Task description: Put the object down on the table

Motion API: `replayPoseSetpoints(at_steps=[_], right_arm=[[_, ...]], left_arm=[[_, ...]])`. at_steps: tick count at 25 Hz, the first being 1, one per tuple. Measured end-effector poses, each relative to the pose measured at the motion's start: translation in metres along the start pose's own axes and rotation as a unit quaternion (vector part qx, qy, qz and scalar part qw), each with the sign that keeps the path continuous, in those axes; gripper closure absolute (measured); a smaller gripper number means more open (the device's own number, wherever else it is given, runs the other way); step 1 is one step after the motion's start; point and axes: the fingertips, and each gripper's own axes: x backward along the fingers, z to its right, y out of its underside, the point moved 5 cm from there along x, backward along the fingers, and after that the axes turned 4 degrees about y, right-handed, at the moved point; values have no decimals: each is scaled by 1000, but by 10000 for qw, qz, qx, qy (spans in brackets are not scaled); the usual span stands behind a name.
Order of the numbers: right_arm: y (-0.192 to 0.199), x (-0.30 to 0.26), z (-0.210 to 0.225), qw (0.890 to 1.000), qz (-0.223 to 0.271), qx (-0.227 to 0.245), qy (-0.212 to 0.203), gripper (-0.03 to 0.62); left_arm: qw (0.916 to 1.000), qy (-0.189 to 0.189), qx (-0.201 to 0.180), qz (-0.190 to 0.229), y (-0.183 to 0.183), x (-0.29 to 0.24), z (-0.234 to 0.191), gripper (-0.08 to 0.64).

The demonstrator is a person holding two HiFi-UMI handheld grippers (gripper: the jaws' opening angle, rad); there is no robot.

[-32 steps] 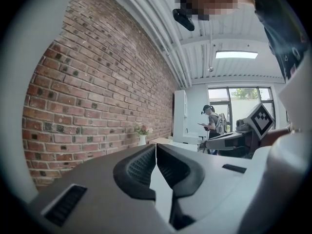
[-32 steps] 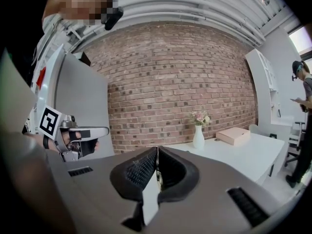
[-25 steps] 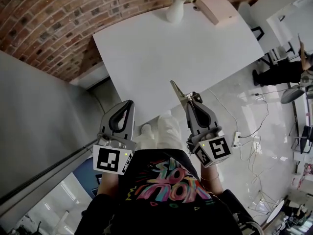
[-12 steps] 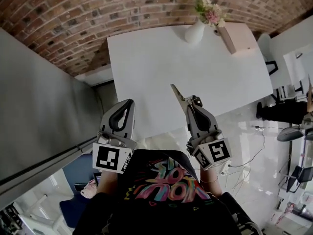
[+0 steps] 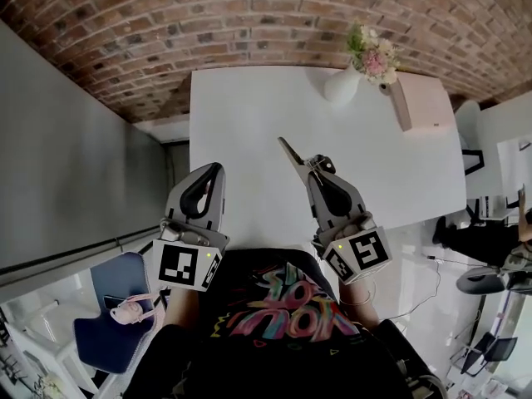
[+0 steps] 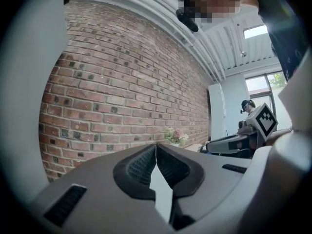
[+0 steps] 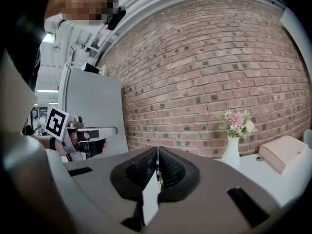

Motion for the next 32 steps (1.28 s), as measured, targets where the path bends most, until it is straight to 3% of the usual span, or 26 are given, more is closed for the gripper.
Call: replayPoseSetpoints(at_steps=[9,16,32], right_arm=[[-8,-9,21,9986,-4,-105,-526,569],[-10,-10,11,9984,4,-303,-469,569],[-11,-16,-8,9976,-10,-277,-639,569]], left_arm=[[9990,-443,63,-10,-2,-7,8,535],[9991,-402,111,9,-4,-2,-2,535],[9993,-342,131,-42,2,9,-3,535]])
